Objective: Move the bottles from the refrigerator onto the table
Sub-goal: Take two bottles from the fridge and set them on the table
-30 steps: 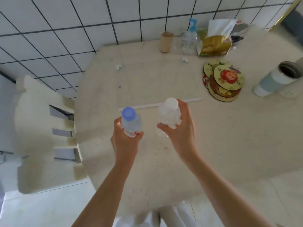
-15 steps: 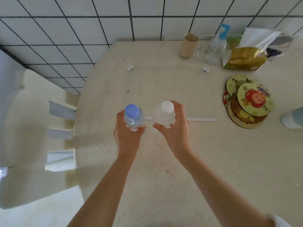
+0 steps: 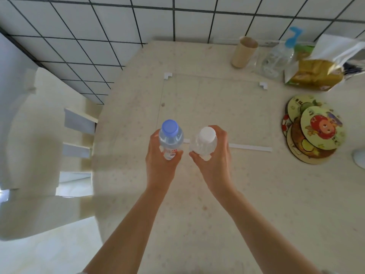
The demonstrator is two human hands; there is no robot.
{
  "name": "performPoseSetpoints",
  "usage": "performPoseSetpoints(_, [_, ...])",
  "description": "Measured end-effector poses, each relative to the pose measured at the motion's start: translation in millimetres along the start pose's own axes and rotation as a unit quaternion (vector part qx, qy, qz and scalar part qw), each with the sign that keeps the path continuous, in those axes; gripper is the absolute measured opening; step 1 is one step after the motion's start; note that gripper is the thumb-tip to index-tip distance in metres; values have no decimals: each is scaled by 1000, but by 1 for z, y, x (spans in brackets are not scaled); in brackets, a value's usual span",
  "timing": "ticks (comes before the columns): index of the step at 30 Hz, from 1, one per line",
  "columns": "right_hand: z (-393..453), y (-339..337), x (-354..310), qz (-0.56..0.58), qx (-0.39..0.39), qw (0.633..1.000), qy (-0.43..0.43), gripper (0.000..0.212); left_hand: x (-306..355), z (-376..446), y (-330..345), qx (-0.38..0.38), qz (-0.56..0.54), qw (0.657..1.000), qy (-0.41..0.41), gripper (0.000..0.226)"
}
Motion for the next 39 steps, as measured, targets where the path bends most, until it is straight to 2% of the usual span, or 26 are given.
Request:
performPoseSetpoints(6, [1,2,-3,-5,8,1000,19,71,0,4,-2,-7,-16,1000,-12,71])
performPoseSetpoints(19, [-9,11,-13,15,79,995,56,68,6,8,-18,-64,-28,997,-16,66])
performPoseSetpoints(25, [-4,10,-13,-31,47,997,59,68,3,5,-18,-105,-25,994,-4,75])
performPoseSetpoints(29, [-9,12,-6,-31,47,997,55,75,5,2,-22,-126,-5,992,2,73])
performPoseSetpoints(33, [-16,8,3,-38,49,994,86,81,-4,-5,-29,-135,3,990,-39,78])
performPoseSetpoints(39, [-53,-9,8,-57,66,992,89,60,-10,-41,-45,-90,-15,994,-64,47])
Point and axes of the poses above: each hand's wrist, its own z-axis towards the middle knuckle, its own y-axis out of the palm, x = y × z, the point moved 2 cm from there along z, towards the middle knuckle, and after that the axes turned 6 degrees about -x, right-handed, at the moved point
